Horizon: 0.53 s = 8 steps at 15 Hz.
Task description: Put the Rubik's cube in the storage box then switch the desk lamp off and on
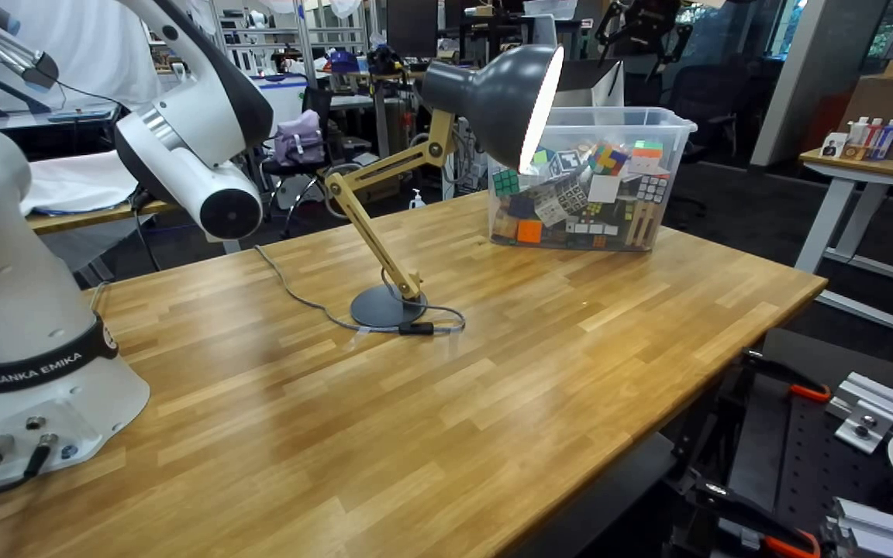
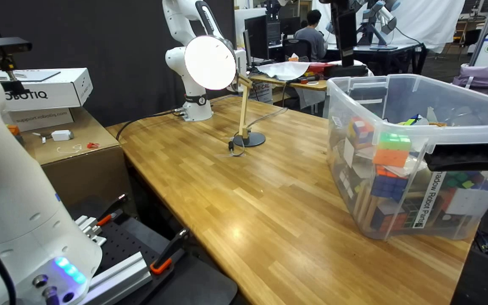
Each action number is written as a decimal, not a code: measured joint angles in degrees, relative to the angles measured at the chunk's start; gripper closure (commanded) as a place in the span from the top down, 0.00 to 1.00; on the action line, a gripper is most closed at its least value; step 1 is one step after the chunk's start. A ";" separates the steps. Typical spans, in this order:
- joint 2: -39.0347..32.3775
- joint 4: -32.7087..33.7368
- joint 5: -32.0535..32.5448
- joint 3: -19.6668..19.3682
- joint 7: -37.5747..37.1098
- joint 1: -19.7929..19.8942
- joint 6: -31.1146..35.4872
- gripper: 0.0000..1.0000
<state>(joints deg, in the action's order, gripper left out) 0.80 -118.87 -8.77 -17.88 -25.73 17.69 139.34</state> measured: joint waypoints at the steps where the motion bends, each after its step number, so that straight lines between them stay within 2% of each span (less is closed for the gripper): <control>1: 1.56 -2.03 0.10 0.16 -0.06 -0.24 0.31 1.00; 8: 7.28 -12.99 2.52 2.26 -1.16 -0.54 3.54 1.00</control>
<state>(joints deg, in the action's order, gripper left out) 8.08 -131.86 -6.25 -15.62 -26.89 17.14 142.87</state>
